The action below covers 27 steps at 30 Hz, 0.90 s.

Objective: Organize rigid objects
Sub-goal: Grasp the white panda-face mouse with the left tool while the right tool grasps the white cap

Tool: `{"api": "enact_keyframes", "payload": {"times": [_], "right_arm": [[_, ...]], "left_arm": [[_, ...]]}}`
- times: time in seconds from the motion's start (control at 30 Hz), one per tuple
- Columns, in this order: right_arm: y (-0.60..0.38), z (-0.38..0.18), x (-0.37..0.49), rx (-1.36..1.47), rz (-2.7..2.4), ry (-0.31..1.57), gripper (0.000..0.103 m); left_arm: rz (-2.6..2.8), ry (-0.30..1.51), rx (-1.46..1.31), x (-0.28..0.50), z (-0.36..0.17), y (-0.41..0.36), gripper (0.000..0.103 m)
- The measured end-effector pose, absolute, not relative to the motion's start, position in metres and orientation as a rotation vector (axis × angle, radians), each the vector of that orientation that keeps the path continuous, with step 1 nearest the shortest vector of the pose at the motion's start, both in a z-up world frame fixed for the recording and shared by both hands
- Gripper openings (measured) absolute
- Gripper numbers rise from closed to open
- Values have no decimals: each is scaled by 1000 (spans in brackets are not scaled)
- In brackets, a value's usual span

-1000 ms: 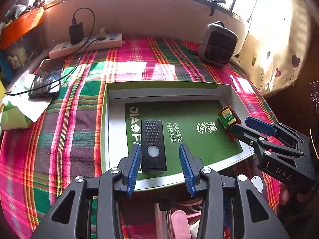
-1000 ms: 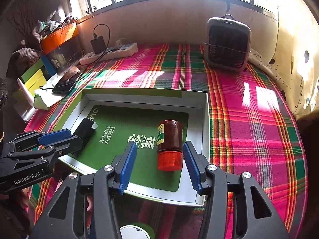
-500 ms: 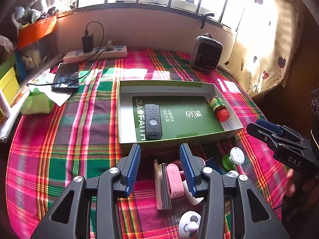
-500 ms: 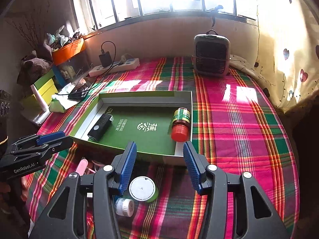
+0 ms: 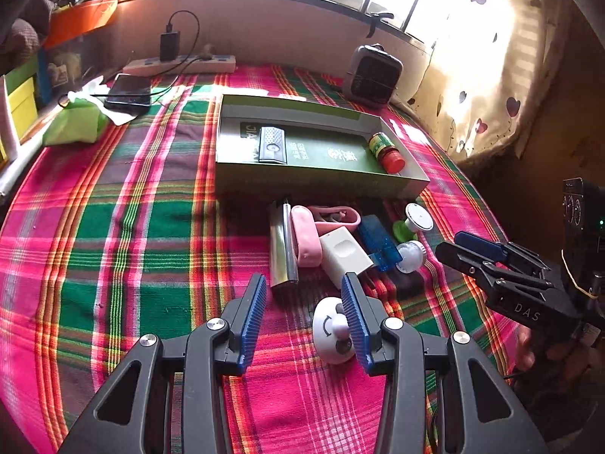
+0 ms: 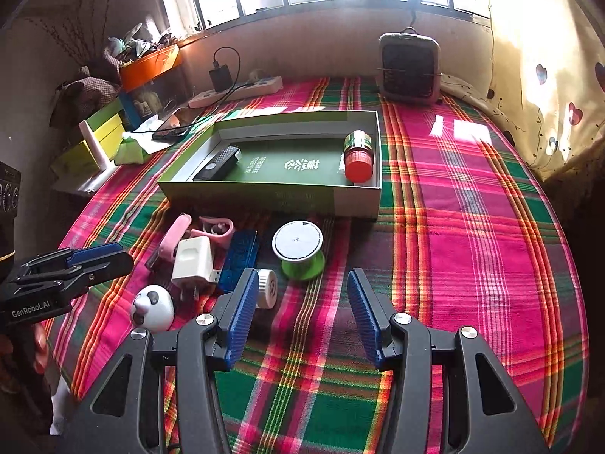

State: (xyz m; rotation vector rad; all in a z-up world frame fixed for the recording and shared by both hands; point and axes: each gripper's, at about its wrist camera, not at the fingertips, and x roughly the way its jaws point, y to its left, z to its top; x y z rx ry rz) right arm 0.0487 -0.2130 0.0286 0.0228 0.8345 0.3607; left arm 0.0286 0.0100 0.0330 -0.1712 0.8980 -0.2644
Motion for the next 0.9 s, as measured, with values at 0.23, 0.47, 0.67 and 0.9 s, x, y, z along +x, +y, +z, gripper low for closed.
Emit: {"api": "enact_keyframes", "payload": {"times": [0.23, 0.47, 0.67, 0.9], "right_arm": [[-199, 15, 47, 1, 409, 860, 50], [-193, 7, 54, -7, 408, 878, 50], [-187, 7, 57, -27, 419, 870, 50], [-186, 5, 58, -24, 425, 871, 44]], "left_arm": [[-307, 923, -169, 16, 24, -1, 40], [-332, 952, -162, 15, 14, -11, 40], [-327, 968, -170, 19, 8, -13, 40], [-335, 961, -203, 21, 7, -10, 40]]}}
